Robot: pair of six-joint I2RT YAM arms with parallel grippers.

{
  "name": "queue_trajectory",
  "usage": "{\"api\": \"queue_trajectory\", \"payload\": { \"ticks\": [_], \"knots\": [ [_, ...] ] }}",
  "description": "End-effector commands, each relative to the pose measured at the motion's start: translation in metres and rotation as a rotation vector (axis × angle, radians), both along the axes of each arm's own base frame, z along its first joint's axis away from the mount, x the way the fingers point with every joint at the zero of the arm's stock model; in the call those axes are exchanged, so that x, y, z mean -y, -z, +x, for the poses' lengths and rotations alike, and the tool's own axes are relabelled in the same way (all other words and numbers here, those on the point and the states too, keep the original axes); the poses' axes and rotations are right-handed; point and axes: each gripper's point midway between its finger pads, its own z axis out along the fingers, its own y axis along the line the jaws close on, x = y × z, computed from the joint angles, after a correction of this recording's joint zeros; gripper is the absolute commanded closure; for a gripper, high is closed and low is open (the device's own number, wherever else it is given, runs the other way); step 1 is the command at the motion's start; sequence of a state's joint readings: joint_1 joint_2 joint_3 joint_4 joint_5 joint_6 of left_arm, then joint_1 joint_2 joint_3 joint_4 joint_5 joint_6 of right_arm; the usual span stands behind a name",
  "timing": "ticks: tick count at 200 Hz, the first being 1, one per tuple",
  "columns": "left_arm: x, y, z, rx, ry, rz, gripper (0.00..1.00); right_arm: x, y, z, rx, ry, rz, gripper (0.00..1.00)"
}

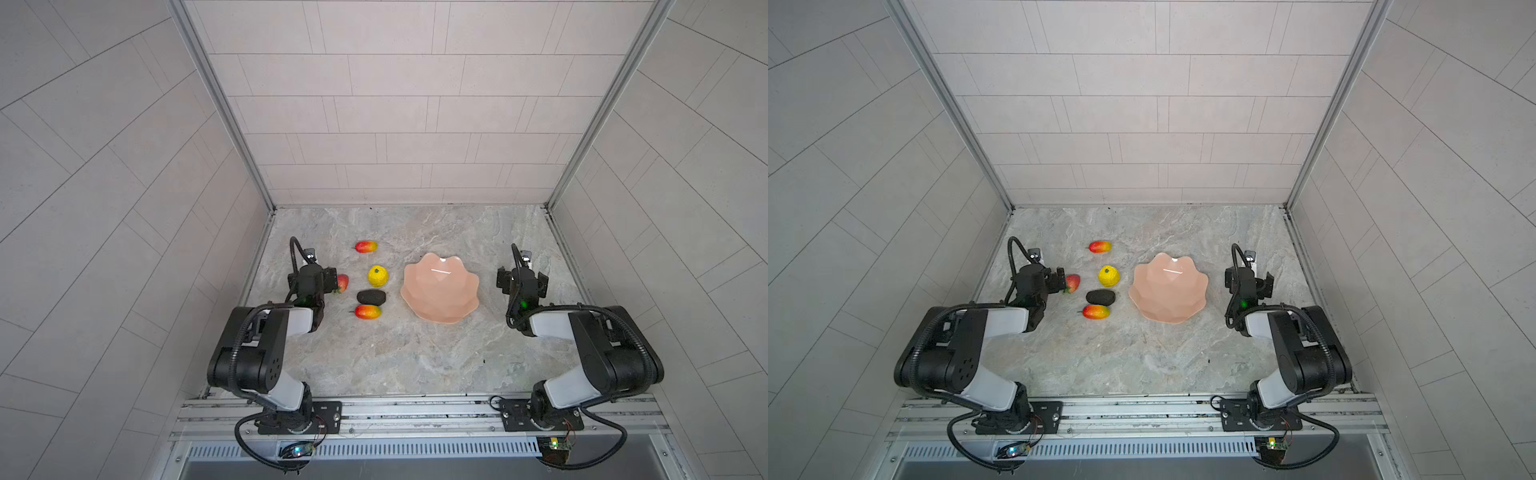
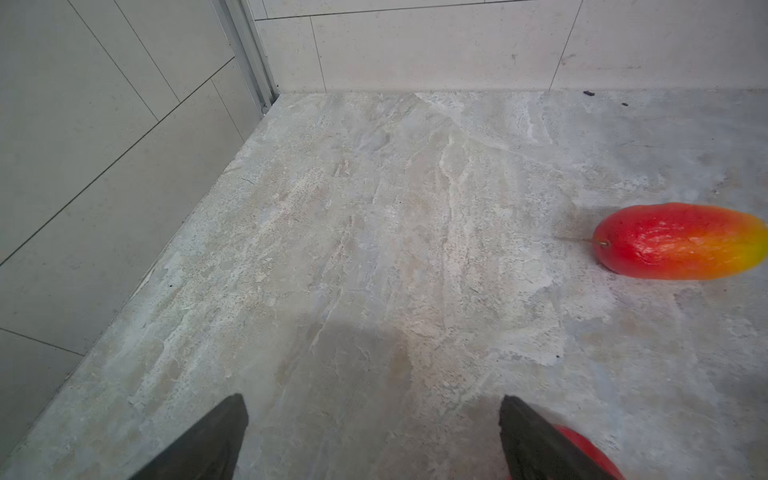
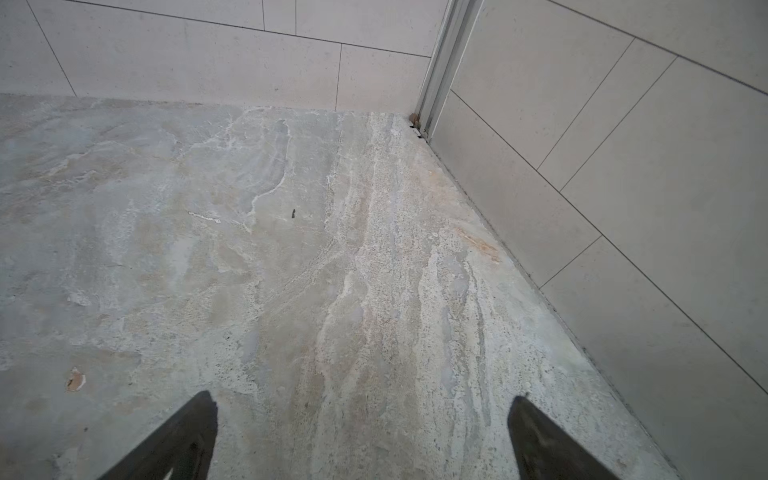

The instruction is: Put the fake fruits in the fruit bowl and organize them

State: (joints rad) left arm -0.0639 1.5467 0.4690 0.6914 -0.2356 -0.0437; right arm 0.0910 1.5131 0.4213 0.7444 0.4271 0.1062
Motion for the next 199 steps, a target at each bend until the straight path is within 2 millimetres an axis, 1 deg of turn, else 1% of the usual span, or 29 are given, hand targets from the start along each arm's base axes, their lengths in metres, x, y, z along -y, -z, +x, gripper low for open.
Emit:
{"api": "queue_trajectory", "payload": {
  "ticks": [1, 136, 155, 163, 173, 178, 181, 187, 194, 199],
  "knots": [
    [-0.002, -0.004, 0.0, 0.016, -0.004, 0.006, 0.0, 0.002, -0.002, -0.002, 0.011, 0.011, 0.002, 0.0],
    [-0.002, -0.003, 0.0, 0.014, -0.006, 0.006, 0.0, 0.002, -0.001, -0.001, 0.007, 0.011, 0.002, 0.0],
    [-0.002, -0.005, -0.001, 0.02, -0.004, 0.004, 0.0, 0.002, -0.002, -0.003, 0.014, 0.011, 0.002, 0.0],
    [-0.002, -0.006, -0.001, 0.024, -0.001, 0.006, 0.0, 0.003, -0.007, -0.004, 0.023, 0.023, -0.007, 0.0],
    [-0.004, -0.015, 0.001, 0.036, -0.017, 0.005, 0.0, 0.0, -0.009, -0.004, 0.022, 0.006, -0.003, 0.0],
    [-0.003, -0.02, 0.001, 0.018, -0.016, 0.004, 0.0, -0.005, -0.012, -0.003, 0.023, -0.014, -0.025, 0.0],
    [-0.003, -0.028, 0.003, 0.013, -0.011, 0.007, 0.0, -0.007, -0.013, -0.003, 0.02, -0.019, -0.034, 0.0],
    [-0.002, -0.034, 0.002, -0.024, -0.008, 0.009, 0.0, -0.012, -0.02, -0.001, 0.003, -0.037, -0.061, 0.0],
    [-0.001, -0.048, 0.002, -0.023, -0.003, 0.009, 0.0, -0.019, -0.029, -0.001, -0.045, -0.06, -0.086, 0.0],
    [0.001, -0.057, 0.002, -0.02, 0.005, 0.008, 0.0, -0.022, -0.04, 0.001, -0.064, -0.069, -0.106, 0.0]
  ]
}}
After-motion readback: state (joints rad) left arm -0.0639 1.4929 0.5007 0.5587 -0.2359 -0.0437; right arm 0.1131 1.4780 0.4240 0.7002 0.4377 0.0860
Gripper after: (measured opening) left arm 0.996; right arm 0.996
